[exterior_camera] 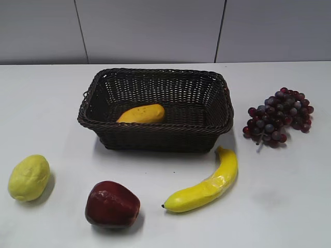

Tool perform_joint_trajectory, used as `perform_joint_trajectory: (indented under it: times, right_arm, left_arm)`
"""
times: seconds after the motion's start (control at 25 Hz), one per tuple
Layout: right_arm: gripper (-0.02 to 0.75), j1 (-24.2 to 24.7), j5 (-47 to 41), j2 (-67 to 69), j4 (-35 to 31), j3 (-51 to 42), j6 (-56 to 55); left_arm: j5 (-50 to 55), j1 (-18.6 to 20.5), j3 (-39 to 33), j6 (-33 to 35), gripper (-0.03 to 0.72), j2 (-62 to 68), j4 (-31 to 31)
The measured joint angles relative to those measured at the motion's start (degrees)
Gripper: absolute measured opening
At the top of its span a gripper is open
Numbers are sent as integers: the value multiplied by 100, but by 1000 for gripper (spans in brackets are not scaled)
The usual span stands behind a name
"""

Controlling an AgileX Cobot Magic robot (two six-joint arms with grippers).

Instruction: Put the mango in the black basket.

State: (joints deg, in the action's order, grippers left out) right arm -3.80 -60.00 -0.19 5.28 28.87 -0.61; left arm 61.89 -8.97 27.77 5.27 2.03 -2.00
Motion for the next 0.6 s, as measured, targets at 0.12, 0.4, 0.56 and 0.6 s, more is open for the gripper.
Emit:
perform_joint_trajectory:
  times: [0.12,0.4,0.56,0.6]
  right_arm:
    - [498,0,0,0,0,0,0]
    - [498,0,0,0,-1,0,0]
    - [498,0,0,0,-1,0,0]
    - [498,0,0,0,-1,0,0]
  left_arm:
    - [0,71,0,0,525,-167,5]
    - [1,530,-6,-5,525,-237,17]
    - [1,577,-11,-5,525,-237,17]
    - [1,577,-11,-5,525,-237,17]
